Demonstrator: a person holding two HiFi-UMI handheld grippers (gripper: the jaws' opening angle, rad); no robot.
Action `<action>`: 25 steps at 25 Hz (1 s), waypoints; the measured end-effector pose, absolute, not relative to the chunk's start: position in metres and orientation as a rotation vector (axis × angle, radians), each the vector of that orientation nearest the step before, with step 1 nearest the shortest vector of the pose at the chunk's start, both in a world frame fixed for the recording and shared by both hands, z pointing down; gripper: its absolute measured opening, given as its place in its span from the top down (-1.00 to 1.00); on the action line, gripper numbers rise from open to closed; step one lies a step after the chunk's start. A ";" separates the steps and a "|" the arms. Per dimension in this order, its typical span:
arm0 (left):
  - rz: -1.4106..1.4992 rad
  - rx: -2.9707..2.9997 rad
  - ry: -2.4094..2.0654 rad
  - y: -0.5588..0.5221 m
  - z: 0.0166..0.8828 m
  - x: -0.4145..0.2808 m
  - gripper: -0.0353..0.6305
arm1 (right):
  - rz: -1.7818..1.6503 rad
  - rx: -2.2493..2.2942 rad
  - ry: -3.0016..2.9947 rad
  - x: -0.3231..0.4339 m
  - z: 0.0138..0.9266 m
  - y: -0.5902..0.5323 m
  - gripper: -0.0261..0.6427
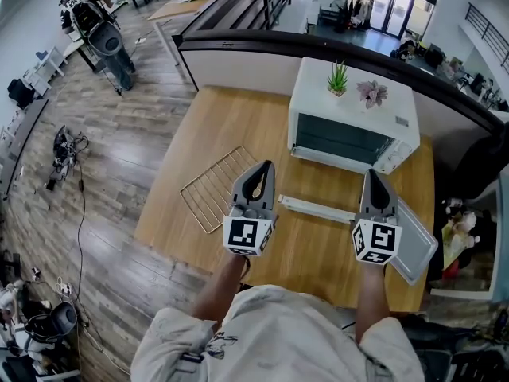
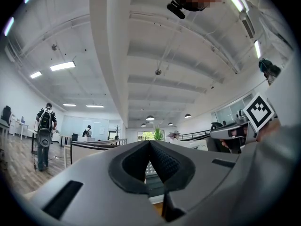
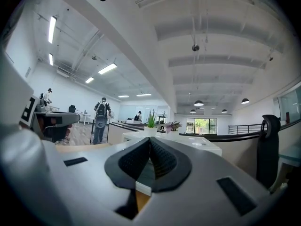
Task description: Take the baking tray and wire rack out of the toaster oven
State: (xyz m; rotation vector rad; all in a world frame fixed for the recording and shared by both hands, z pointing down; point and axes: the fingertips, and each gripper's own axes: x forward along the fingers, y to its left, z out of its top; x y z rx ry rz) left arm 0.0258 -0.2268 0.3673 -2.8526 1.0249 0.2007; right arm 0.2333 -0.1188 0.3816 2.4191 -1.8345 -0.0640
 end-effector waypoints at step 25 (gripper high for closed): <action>0.154 -2.913 1.029 -0.232 0.385 0.039 0.85 | 0.003 2.425 -1.787 0.243 0.396 -0.116 0.85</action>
